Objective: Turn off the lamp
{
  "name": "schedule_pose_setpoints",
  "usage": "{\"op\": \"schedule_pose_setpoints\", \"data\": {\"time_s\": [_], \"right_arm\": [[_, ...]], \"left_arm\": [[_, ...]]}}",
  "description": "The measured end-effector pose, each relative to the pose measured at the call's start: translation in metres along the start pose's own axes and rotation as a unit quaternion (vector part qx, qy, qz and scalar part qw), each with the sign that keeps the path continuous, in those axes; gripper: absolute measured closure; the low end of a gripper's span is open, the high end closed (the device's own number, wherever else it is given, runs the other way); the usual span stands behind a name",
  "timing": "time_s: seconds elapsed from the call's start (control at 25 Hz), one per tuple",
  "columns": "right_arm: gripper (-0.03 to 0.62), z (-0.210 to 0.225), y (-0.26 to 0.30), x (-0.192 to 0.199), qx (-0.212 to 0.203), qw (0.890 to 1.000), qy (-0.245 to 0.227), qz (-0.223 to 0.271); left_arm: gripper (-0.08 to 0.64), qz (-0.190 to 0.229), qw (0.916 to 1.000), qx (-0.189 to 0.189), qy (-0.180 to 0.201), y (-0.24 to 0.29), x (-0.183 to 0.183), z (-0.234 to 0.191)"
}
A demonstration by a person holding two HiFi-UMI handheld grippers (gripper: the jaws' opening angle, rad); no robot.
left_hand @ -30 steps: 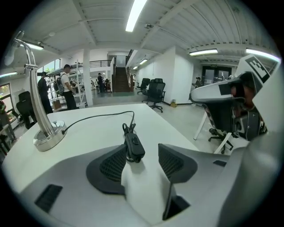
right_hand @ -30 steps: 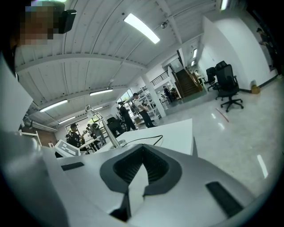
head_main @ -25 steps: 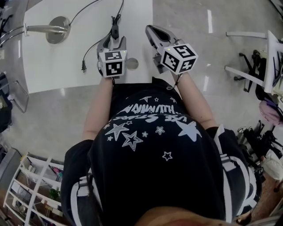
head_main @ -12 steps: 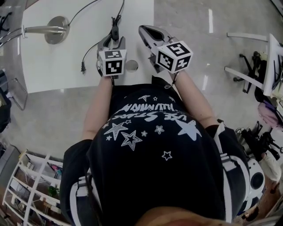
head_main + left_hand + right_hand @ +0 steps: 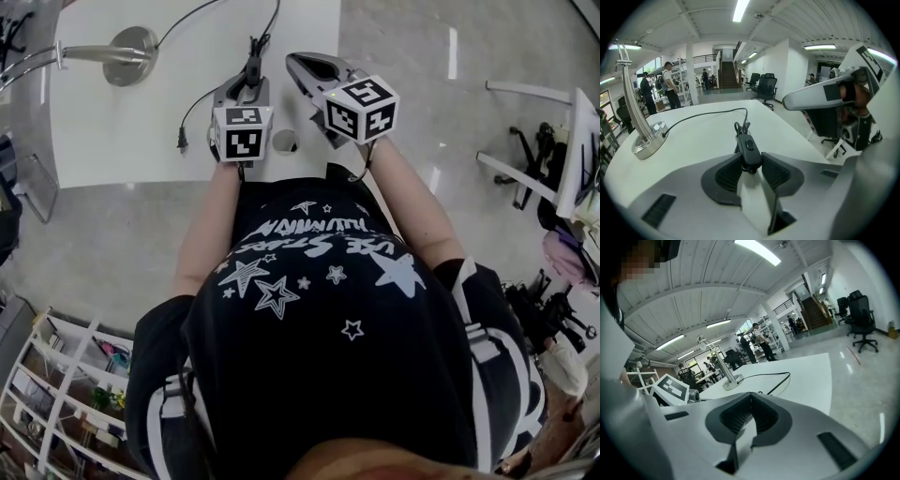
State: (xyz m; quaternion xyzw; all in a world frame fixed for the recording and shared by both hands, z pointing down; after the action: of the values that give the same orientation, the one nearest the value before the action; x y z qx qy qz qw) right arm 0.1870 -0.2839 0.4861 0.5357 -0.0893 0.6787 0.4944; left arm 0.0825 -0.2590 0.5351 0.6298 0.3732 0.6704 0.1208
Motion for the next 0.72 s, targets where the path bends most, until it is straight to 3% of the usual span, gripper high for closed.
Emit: {"op": "schedule_pose_setpoints", "data": {"time_s": [0.28, 0.72], "right_arm": [[0.586, -0.014, 0.031, 0.01, -0.077, 0.994, -0.035, -0.072], [0.586, -0.025, 0.068, 0.024, -0.08, 0.986, -0.08, -0.122]], "left_arm": [[0.411, -0.003, 0.9998, 0.018, -0.003, -0.004, 0.002, 0.002], [0.411, -0.003, 0.9995, 0.029, -0.008, -0.003, 0.001, -0.002]]}}
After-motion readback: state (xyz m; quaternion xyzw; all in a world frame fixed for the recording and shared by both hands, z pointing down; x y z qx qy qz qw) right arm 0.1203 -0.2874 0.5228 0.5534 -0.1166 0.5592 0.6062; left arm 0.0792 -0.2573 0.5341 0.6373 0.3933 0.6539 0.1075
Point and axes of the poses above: the fingertips, and each gripper's own axes: y forward along the fingers, z to its right, x out of its underside, the point moved 4 cm from there along -y, backward along the fingers, and after that the axes turned 3 degrees about x, right-handed, at the moved point
